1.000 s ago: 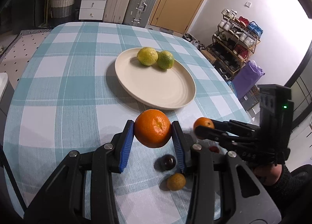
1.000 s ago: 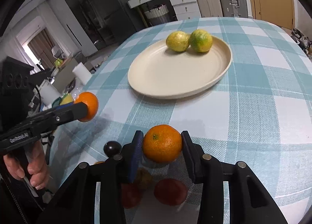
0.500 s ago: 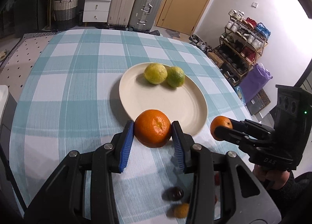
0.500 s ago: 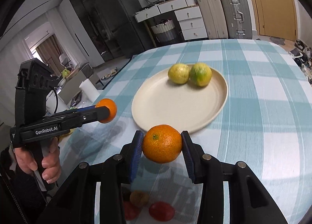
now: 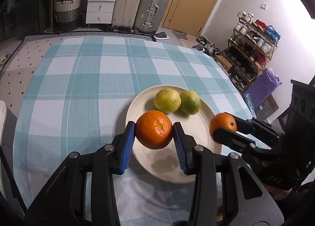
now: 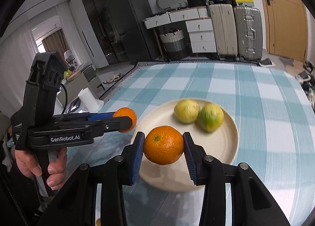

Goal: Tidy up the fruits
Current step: 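Carry both oranges over the cream plate and lower them beside the citrus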

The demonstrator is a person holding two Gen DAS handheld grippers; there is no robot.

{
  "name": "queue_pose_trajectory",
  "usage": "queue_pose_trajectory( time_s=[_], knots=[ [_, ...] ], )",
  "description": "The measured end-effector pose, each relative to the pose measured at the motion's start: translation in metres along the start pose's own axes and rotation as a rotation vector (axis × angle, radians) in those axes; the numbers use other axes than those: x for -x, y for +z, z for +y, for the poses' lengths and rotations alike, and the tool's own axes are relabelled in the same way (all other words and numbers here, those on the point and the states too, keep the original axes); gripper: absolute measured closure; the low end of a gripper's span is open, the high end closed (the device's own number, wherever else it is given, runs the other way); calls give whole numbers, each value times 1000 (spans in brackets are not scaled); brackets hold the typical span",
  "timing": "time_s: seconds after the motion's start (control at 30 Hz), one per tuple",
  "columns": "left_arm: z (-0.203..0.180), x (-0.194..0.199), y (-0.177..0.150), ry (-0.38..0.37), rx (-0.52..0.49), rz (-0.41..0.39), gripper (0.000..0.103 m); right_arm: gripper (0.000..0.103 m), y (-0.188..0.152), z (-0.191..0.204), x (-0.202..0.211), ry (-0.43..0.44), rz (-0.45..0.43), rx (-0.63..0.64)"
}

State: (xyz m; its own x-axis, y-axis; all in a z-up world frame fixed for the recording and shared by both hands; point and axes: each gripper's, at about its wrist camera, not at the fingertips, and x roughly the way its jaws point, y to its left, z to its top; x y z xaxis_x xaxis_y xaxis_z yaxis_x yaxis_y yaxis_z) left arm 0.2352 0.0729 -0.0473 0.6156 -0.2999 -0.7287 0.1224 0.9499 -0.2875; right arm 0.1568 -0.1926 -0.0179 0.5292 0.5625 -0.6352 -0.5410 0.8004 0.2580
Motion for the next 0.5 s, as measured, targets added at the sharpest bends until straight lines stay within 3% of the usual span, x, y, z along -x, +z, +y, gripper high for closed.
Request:
queue_pose_trajectory(
  time_s=[0.5],
  knots=[
    [6,-59,24,2,-1,80,67,63,12,-25,-59,-35,73,-64]
  ],
)
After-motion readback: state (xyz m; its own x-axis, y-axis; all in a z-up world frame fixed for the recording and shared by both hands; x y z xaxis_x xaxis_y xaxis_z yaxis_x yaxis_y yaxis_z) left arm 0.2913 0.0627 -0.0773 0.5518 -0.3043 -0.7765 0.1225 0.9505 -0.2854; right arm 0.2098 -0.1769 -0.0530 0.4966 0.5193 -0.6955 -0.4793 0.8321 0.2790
